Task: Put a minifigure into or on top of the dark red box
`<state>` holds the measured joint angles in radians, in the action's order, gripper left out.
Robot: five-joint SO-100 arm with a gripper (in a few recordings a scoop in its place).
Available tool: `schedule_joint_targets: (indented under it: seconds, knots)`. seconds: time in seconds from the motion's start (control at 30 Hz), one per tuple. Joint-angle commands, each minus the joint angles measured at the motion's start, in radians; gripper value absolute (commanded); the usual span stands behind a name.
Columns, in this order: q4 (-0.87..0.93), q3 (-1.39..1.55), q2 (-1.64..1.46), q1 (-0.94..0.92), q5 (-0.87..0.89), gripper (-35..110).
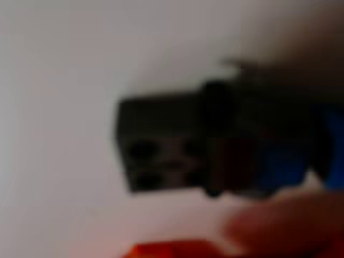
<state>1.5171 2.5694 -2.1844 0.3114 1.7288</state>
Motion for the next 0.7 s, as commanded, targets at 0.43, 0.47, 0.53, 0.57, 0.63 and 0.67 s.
schedule_joint_targets:
  seconds: [0.43,0.47,0.53,0.57,0.63,0.67]
  knots:
    - [-0.011,0.141,-0.158,-0.087,-0.052,19]
    - [-0.018,0.152,-0.178,-0.086,-0.061,19]
    - [-0.028,0.175,-0.225,-0.071,-0.071,19]
    - [-0.029,0.183,-0.249,-0.054,-0.061,19]
    - [-0.037,0.201,-0.291,-0.038,-0.061,20]
    - [-0.046,0.216,-0.318,-0.035,-0.064,20]
